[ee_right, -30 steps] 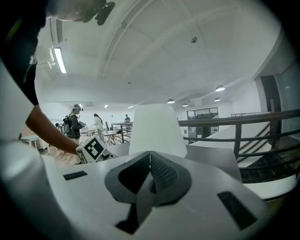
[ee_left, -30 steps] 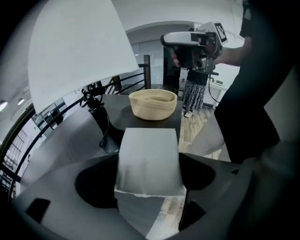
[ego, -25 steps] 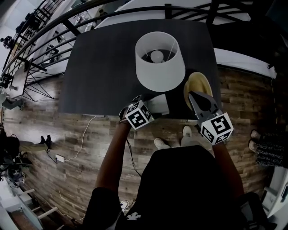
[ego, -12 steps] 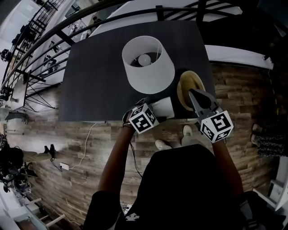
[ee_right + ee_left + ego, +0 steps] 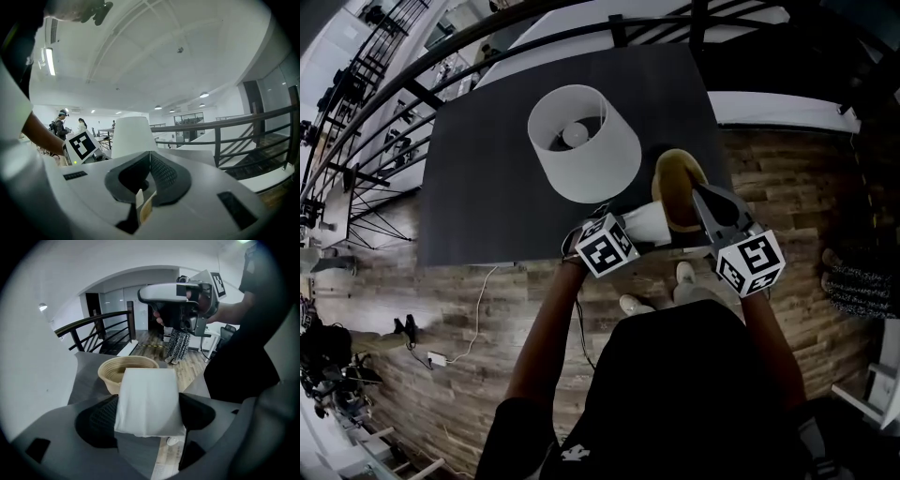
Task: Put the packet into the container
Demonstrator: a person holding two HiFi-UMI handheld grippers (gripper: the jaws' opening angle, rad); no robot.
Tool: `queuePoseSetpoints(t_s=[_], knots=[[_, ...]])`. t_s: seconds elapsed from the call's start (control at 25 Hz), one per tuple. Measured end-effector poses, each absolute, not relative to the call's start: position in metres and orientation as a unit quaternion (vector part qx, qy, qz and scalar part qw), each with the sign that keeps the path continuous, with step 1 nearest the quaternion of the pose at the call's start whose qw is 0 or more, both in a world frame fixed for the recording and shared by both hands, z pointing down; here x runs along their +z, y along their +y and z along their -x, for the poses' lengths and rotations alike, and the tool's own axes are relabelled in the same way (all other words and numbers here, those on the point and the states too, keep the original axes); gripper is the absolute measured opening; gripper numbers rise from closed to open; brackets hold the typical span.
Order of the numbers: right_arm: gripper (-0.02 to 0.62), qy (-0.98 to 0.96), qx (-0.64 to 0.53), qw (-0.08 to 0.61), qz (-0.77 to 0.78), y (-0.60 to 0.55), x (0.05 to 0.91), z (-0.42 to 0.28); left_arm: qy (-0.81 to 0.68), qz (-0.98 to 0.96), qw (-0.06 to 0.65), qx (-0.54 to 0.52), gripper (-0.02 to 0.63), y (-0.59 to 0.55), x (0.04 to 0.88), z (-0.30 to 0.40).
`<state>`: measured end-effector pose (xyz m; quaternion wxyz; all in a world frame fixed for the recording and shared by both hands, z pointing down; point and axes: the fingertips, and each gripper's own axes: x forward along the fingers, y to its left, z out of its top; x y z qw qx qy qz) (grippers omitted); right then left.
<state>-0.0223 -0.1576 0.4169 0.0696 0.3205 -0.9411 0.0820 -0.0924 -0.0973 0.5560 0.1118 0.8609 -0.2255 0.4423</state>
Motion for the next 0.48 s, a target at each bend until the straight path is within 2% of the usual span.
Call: queuePoseSetpoints(t_s=[0.48], knots=[[0.005, -0.927, 0.088, 0.068, -0.357, -0.177, 0.419, -0.018, -0.192, -0.867, 0.098, 0.450, 0.407, -0.132, 0.552, 0.044]])
